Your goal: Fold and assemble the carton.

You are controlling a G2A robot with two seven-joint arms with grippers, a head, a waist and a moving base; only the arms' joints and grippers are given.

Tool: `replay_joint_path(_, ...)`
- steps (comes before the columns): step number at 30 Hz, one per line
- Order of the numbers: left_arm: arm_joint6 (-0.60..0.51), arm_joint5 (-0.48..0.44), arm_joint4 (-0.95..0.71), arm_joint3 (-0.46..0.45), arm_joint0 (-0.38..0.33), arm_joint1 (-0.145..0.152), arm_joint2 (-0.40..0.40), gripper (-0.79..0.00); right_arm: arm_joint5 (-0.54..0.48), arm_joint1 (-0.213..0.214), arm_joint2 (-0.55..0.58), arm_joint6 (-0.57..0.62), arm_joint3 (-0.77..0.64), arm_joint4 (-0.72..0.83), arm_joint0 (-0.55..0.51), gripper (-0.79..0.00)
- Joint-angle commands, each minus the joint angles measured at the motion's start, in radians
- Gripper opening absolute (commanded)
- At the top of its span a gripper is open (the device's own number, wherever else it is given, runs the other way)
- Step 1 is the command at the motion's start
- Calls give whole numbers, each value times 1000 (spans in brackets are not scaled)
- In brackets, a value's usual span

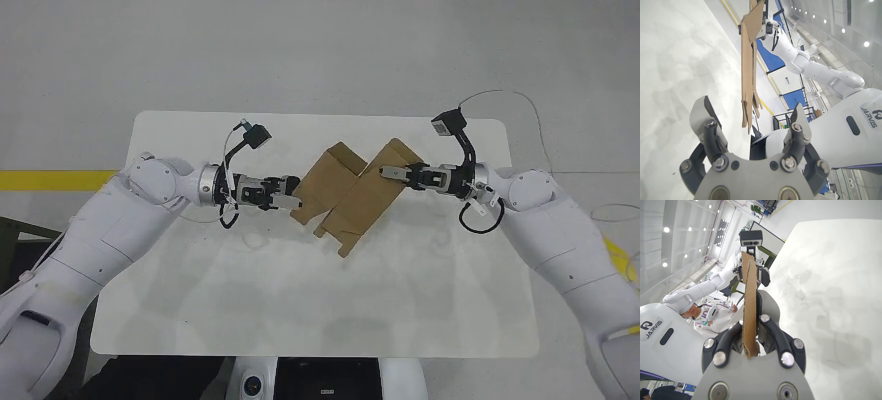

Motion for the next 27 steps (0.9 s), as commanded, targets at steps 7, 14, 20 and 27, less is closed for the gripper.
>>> replay_joint_path(7,27,-27,-30,12,36,-15,-21,0,-27,-16,21,-94,14,-47,-16,-785)
replay_joint_path(14,25,-24,-17,6,54,-25,-45,0,-31,-31,35,-191,26,-120,-32,-785)
replay_joint_path(20,-11,11,-52,-16,75,-27,-65,0,-28,-35,59,-240,22,-175,-44,-785)
replay_joint_path(27,-2,2,-30,-43,94,-25,-97,0,-6,-37,80,-247,9,-219,-60,-785)
